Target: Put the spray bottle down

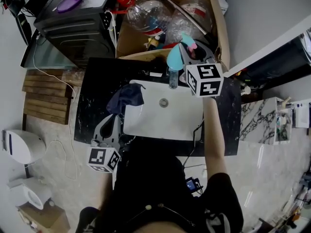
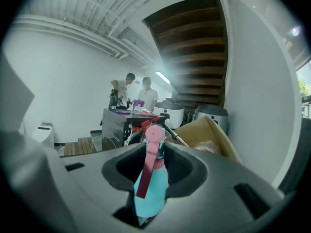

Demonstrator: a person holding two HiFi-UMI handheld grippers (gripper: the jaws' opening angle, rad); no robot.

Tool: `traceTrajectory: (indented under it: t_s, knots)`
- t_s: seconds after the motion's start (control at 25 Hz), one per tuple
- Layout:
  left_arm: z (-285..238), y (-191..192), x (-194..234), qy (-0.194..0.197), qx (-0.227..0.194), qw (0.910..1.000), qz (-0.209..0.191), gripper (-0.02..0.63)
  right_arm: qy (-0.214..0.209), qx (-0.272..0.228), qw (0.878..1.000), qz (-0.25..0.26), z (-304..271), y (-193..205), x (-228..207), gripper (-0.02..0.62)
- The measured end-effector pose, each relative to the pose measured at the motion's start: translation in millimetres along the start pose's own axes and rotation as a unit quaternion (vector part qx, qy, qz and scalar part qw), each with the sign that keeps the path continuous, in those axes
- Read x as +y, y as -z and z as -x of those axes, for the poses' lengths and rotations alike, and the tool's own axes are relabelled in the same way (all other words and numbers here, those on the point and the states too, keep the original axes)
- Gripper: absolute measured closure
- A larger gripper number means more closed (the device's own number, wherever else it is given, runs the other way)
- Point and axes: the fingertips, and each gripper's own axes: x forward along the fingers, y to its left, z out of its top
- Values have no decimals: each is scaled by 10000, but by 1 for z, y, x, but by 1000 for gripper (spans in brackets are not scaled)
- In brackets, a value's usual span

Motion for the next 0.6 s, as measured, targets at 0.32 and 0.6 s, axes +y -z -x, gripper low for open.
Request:
traceTrajectory:
  t_s: [0.32,0.6]
  knots:
    - [1,2,2,-27,19,10000,12,597,-23,-90,9999,-122,-3,-2,2,476]
    - [0,4,2,-38,35,10000,24,596,-3,-76,10000,-46,-2,0,1,466]
